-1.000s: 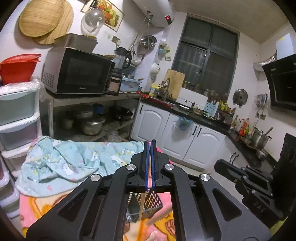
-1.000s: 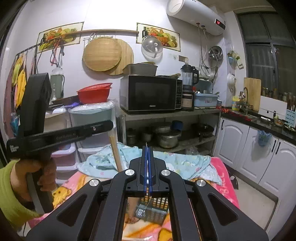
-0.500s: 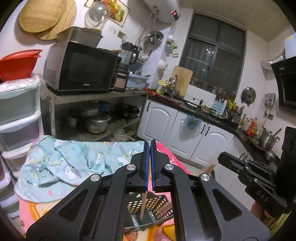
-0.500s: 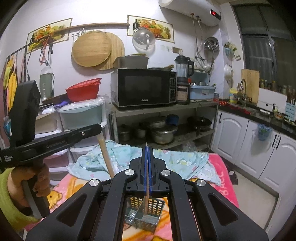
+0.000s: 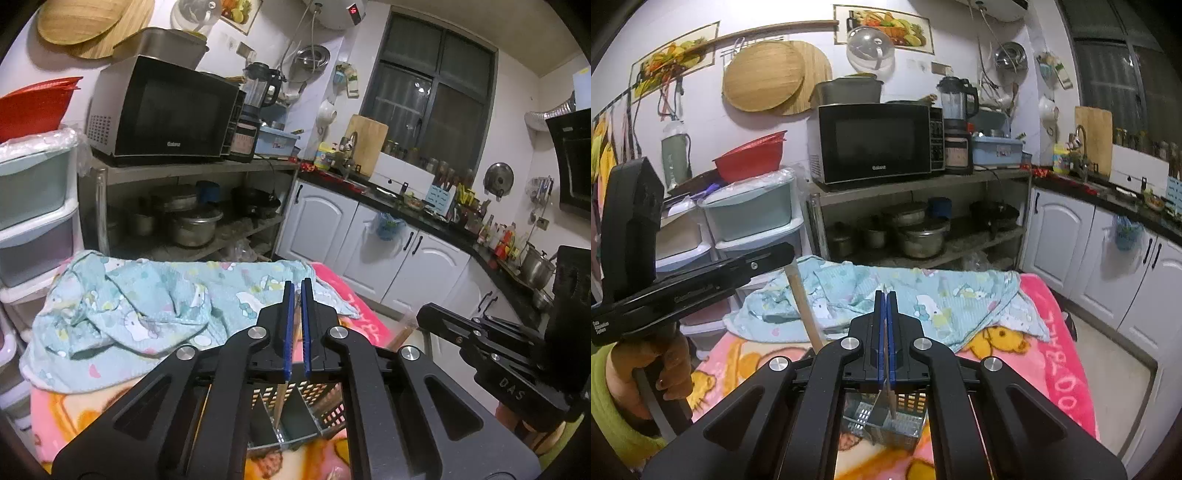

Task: Organize utensils
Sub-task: 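Open both tools to drop the chopsticks into the green caddy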

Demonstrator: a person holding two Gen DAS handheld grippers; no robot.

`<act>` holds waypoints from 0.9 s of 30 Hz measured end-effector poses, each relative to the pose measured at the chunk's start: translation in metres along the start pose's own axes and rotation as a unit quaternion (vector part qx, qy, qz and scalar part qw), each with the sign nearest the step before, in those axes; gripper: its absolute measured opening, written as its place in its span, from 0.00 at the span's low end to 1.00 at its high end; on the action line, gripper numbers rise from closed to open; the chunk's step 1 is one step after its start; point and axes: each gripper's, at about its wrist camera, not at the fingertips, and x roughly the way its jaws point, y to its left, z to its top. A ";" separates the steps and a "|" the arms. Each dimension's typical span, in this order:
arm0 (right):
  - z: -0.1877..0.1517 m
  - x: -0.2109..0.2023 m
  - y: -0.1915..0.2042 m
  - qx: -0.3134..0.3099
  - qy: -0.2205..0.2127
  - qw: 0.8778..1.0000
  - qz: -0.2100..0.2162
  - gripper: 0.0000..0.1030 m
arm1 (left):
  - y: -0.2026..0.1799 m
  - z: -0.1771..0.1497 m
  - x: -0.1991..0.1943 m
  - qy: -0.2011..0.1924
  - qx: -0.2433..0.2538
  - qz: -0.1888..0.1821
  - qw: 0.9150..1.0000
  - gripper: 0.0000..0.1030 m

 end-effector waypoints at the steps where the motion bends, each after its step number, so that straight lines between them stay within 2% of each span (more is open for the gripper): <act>1: -0.001 0.000 -0.001 0.002 0.002 1.000 -0.002 0.02 | 0.001 -0.001 0.000 0.002 -0.001 0.001 1.000 0.05; 2: -0.002 0.001 -0.002 0.004 0.004 1.000 -0.006 0.06 | 0.001 -0.002 0.000 0.003 -0.001 0.001 1.000 0.08; 4: -0.005 0.000 -0.004 0.012 0.006 1.000 -0.009 0.24 | 0.001 -0.004 -0.001 0.004 0.000 0.004 1.000 0.27; 5: -0.007 -0.002 -0.005 0.015 0.005 1.000 -0.011 0.38 | 0.002 -0.005 -0.003 0.006 -0.001 0.005 1.000 0.30; 7: -0.010 -0.007 -0.007 0.022 0.000 1.000 -0.019 0.41 | 0.003 -0.006 -0.006 0.005 -0.002 0.009 1.000 0.43; 8: -0.011 -0.009 -0.007 0.021 -0.001 1.000 -0.021 0.43 | 0.004 -0.007 -0.009 0.003 -0.002 0.013 1.000 0.46; 11: -0.016 -0.019 -0.006 0.017 -0.011 0.999 -0.034 0.53 | 0.009 -0.009 -0.020 -0.004 -0.009 0.021 1.000 0.66; 13: -0.020 -0.027 -0.006 0.018 -0.018 0.999 -0.037 0.58 | 0.012 -0.011 -0.027 -0.008 -0.014 0.025 1.000 0.85; 15: -0.024 -0.033 -0.006 0.020 -0.023 0.999 -0.042 0.63 | 0.014 -0.012 -0.034 -0.011 -0.020 0.030 0.999 0.90; 27: -0.047 -0.054 -0.004 0.027 -0.020 0.998 -0.049 0.70 | 0.024 -0.034 -0.068 -0.019 -0.032 0.055 0.998 0.90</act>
